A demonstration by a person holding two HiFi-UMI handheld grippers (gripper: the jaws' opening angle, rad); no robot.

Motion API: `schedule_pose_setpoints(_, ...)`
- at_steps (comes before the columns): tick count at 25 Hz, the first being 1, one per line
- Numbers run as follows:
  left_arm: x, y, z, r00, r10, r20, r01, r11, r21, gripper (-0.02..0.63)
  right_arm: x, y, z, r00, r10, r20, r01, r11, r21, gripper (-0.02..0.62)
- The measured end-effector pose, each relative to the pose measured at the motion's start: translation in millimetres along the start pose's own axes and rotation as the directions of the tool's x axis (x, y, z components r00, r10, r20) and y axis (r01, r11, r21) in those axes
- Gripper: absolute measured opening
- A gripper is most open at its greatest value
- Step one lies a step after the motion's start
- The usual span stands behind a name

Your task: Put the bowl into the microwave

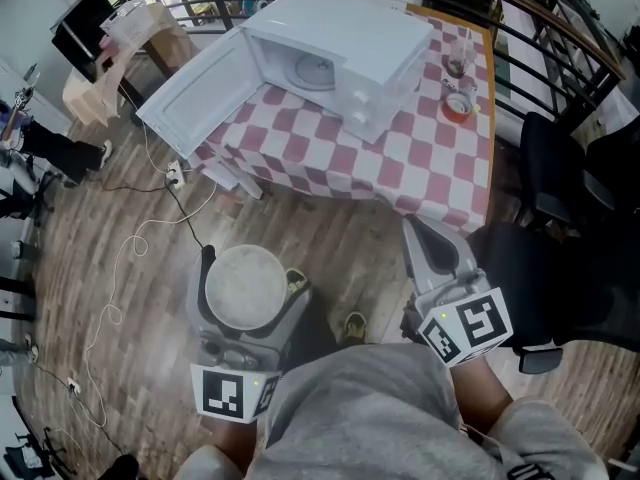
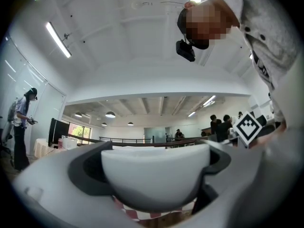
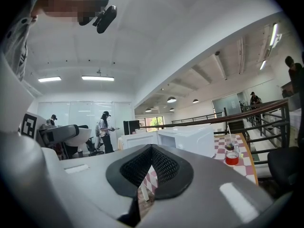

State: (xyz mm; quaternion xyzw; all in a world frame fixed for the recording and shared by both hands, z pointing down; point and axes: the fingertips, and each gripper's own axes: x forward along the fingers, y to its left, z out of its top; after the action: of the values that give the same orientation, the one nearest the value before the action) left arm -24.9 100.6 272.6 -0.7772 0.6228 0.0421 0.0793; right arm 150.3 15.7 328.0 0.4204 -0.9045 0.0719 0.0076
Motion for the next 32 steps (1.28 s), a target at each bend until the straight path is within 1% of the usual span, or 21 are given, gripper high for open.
schedule_pose_setpoints(6, 12, 21, -7, 1.0, -0.011, -0.006, 0.01, 1.0, -0.012, 0.54, 27, 2, 3, 1.0, -0.007, -0.007, 0.007, 1.0, -0.009, -0.003)
schedule_pose_setpoints(12, 37, 55, -23, 0.999, -0.021, -0.025, 0.02, 1.0, -0.019, 0.54, 60, 1, 1, 0.999, -0.025, -0.036, 0.024, 0.999, -0.024, -0.003)
schedule_pose_setpoints(20, 94, 110, -45, 0.997, -0.058, -0.044, 0.057, 0.998, -0.038, 0.54, 130, -11, 3, 0.994, -0.062, -0.088, 0.059, 0.998, -0.034, -0.003)
schedule_pose_setpoints(25, 132, 144, -56, 0.995, -0.085, -0.045, 0.082, 0.995, -0.063, 0.54, 180, -13, 10, 0.993, -0.07, -0.099, 0.066, 0.997, -0.045, -0.003)
schedule_pose_setpoints(32, 159, 183, -61, 0.993, -0.105, -0.059, 0.101, 0.992, -0.078, 0.54, 229, -4, 14, 0.992, -0.072, -0.106, 0.068, 0.997, -0.042, -0.003)
